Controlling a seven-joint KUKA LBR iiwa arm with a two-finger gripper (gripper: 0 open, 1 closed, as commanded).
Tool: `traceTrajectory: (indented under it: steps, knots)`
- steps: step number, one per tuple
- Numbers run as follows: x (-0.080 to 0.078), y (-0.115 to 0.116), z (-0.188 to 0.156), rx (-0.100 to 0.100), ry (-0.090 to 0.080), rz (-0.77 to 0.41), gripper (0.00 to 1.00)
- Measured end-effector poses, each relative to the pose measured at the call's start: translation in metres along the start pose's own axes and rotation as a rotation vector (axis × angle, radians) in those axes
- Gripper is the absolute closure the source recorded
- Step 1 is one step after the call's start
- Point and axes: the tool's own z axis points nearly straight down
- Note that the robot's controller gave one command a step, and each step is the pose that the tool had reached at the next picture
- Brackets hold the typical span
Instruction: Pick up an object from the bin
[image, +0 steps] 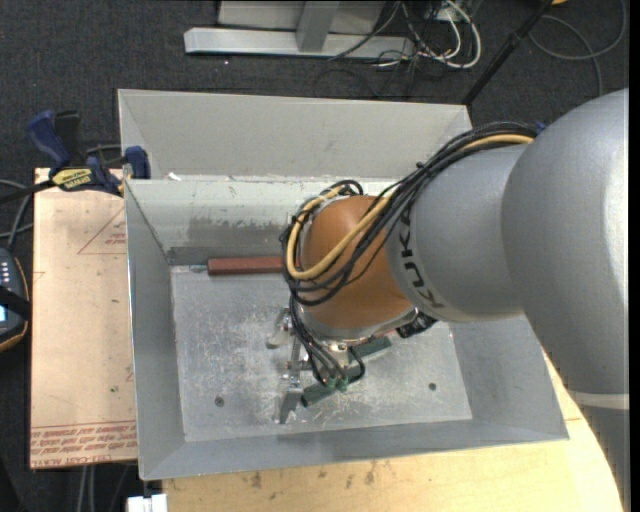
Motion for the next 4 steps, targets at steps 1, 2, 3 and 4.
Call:
traceTrajectory:
  steps: [1,2,3,4]
  knots:
    - [-0.018,-0.017,0.015,-0.004,-0.012,-0.044,0.00]
    - [-0.024,-0.083,0.031,-0.008,-0.033,-0.050,1.00]
    - [-0.024,-0.083,0.031,-0.008,-0.033,-0.050,1.00]
    - [-0.011,-0.081,0.031,-0.008,-0.042,-0.036,1.00]
